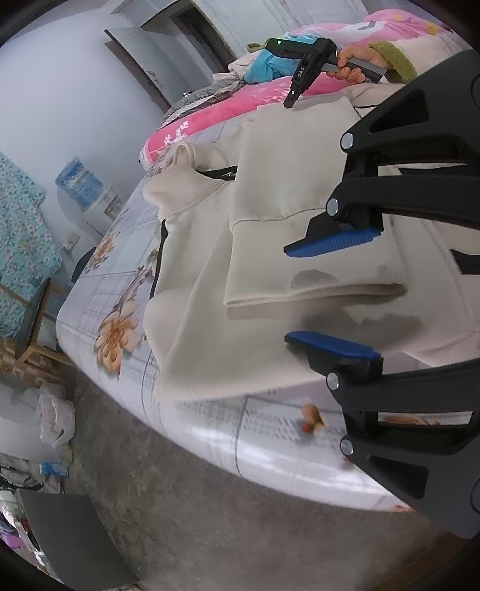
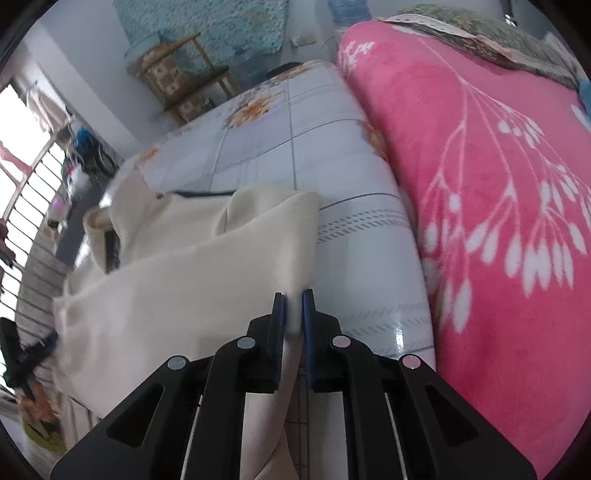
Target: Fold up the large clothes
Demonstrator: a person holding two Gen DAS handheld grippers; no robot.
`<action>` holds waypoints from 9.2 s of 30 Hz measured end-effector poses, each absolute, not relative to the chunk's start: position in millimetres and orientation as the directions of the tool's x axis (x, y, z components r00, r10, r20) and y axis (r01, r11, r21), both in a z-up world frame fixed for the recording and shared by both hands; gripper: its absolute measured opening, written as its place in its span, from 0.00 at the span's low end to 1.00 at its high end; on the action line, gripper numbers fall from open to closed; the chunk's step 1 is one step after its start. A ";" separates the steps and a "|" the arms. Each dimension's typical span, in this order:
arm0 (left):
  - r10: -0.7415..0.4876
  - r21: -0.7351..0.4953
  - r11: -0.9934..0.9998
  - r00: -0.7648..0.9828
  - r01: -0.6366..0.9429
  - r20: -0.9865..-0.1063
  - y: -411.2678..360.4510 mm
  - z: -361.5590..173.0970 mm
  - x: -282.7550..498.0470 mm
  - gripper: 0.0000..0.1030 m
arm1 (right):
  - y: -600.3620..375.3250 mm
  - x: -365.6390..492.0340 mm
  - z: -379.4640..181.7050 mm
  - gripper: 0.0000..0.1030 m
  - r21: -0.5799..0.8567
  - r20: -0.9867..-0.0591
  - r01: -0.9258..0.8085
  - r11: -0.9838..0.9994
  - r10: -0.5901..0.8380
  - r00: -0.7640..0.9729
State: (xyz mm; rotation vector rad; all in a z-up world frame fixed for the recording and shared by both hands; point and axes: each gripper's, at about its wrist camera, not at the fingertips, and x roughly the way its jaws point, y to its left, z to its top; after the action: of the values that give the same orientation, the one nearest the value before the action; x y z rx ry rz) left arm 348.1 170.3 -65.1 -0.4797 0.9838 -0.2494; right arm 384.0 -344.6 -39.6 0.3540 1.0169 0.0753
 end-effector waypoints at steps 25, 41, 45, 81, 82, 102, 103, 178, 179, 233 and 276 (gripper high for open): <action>-0.002 -0.025 0.999 0.647 -0.026 -0.763 112.7 -61.1 54.7 0.79 | -165.8 62.8 -55.8 0.88 0.055 -0.838 -0.041 0.998 0.068 0.542; -0.256 -0.333 0.943 0.650 0.005 -0.715 130.8 -88.0 -25.7 0.61 | -156.4 40.2 -65.7 0.94 0.008 -0.777 -0.028 1.000 0.024 0.629; -0.316 -0.422 0.906 0.611 -0.032 -0.725 138.0 -105.4 -11.0 0.54 | -156.0 39.8 -65.9 0.94 0.007 -0.776 -0.029 1.000 0.023 0.630; -0.048 -0.066 0.998 0.646 -0.004 -0.762 87.9 -81.5 -7.3 0.08 | -167.4 34.3 -60.8 0.94 0.030 -0.784 -0.026 0.999 0.039 0.619; -0.041 -0.055 0.998 0.645 -0.003 -0.763 86.5 -81.4 -7.4 0.08 | -171.7 31.5 -59.6 0.94 0.045 -0.785 -0.022 0.999 0.049 0.618; -0.018 -0.024 1.000 0.630 -0.002 -0.776 81.8 -84.0 -4.1 0.08 | -284.4 -13.4 -49.2 0.61 0.233 -0.808 0.240 0.942 0.051 0.586; -0.018 -0.025 1.000 0.630 -0.002 -0.776 81.9 -83.9 -4.0 0.08 | -285.1 -12.4 -50.0 0.58 0.238 -0.807 0.247 0.939 0.050 0.588; -0.283 -0.335 0.938 0.764 0.093 -0.580 138.3 -11.8 15.7 0.05 | -285.2 0.5 -1.8 0.06 0.559 -0.602 0.040 0.828 0.372 0.706; -0.280 -0.347 0.935 0.766 0.081 -0.578 140.4 -10.8 24.9 0.05 | -285.5 9.3 1.2 0.06 0.553 -0.599 0.037 0.832 0.366 0.712; 0.033 -0.023 0.998 0.737 -0.065 -0.675 139.3 -25.4 75.6 0.09 | -253.9 56.7 -3.7 0.14 -0.023 -0.705 0.072 0.997 -0.068 0.706; -0.236 0.000 0.954 0.749 0.301 -0.619 10.3 -31.0 74.6 0.01 | -124.2 73.3 -12.1 0.04 0.075 -0.730 -0.273 0.959 0.239 0.640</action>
State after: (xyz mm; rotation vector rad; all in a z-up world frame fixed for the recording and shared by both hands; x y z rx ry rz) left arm 74.6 10.3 -31.0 0.1024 0.6626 -0.2945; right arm 73.3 -124.2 -12.1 -0.0439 0.8260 0.2922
